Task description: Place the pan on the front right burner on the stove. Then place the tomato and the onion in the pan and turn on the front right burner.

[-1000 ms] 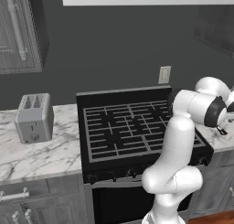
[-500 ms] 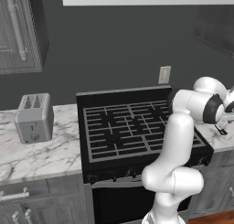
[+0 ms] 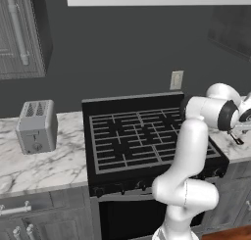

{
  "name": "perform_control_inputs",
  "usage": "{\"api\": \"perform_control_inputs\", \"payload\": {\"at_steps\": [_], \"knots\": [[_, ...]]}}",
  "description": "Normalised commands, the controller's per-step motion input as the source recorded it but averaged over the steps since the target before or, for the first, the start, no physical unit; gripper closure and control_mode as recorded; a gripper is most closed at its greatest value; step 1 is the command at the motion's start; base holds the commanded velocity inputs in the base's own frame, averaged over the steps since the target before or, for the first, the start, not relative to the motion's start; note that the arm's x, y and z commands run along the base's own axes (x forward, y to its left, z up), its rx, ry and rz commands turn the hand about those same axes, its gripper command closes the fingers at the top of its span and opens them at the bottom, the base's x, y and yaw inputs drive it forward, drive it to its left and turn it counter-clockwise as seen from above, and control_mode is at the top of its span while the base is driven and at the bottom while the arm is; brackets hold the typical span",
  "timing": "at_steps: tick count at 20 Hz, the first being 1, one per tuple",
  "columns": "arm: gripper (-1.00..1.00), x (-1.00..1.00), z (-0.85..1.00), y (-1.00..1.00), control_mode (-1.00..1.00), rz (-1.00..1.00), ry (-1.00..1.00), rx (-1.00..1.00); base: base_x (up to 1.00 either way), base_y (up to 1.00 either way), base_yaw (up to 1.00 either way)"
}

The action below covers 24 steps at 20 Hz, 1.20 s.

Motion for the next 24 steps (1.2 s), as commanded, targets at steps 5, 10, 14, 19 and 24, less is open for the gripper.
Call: {"api": "perform_control_inputs", "payload": {"at_steps": [5,10,14,19,24], "knots": [[-1.00,0.15,-0.21,-0.06,-1.00,0.00,0.00,0.00,0.00,0.00,0.00],[-1.00,0.21,-0.13,-0.16,-1.00,0.00,0.00,0.00,0.00,0.00,0.00],[-1.00,0.21,-0.16,-0.15,-1.00,0.00,0.00,0.00,0.00,0.00,0.00],[-1.00,0.13,-0.22,-0.10,-1.00,0.00,0.02,0.00,0.00,0.00,0.00],[1.00,0.02,-0.32,0.00,-1.00,0.00,0.04,0.00,0.00,0.00,0.00]]}}
